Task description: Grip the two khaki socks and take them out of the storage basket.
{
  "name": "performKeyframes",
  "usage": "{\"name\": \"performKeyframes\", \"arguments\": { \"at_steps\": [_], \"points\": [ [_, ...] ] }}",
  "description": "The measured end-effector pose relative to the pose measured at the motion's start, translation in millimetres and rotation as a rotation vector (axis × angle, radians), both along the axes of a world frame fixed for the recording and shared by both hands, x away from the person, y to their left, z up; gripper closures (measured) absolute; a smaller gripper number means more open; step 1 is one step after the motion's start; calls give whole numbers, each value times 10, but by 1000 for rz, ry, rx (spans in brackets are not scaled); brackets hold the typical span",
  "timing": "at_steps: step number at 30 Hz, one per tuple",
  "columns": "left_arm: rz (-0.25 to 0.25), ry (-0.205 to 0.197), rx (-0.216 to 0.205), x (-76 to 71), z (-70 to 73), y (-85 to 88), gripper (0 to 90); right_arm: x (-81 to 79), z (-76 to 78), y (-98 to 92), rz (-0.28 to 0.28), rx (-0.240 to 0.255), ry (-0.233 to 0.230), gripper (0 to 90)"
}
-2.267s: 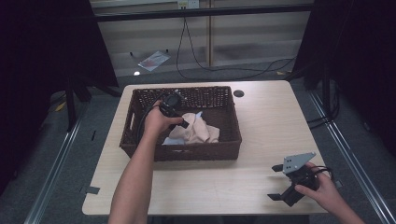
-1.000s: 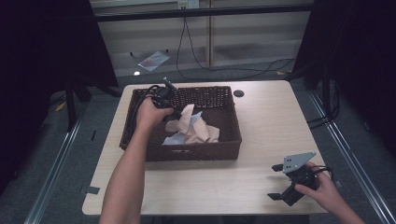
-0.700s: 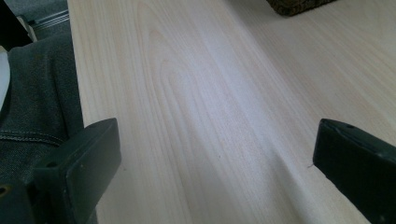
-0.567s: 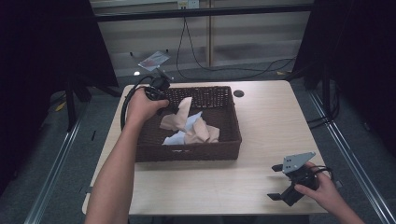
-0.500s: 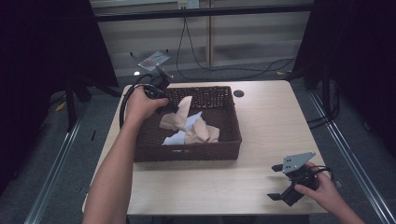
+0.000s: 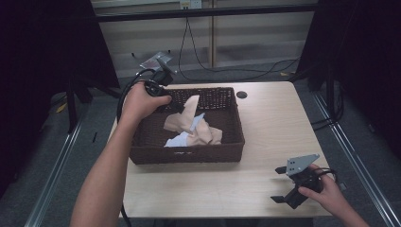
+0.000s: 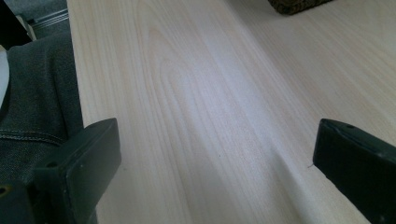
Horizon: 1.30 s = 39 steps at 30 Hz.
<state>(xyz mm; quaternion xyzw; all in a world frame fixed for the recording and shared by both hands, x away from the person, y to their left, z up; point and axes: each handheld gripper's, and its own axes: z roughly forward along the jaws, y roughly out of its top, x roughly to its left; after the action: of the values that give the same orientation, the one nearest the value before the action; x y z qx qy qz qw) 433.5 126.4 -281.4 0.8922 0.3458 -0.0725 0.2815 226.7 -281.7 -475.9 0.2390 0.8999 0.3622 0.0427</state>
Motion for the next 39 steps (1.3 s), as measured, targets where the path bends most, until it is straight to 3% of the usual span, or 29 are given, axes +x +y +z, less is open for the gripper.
{"name": "performKeyframes", "arguments": {
  "at_steps": [11, 14, 16, 30, 39],
  "points": [
    [-76, 26, -39, -154, 100, -43, 881, -1, -3, 2, 2, 0, -1, 7],
    [-106, 31, -36, -198, 116, -60, 881, 1, -2, 1, 2, 4, 0, 7],
    [-125, 22, 1, -234, 134, -77, 881, 1, -5, 4, 8, -1, 1, 7],
    [-228, 26, 17, -441, 196, -176, 880, 0, -5, 6, 8, 0, 3, 9],
    [-280, 22, 29, -548, 123, -277, 877, -3, -1, 2, 5, 1, 6, 9]
  ]
}}
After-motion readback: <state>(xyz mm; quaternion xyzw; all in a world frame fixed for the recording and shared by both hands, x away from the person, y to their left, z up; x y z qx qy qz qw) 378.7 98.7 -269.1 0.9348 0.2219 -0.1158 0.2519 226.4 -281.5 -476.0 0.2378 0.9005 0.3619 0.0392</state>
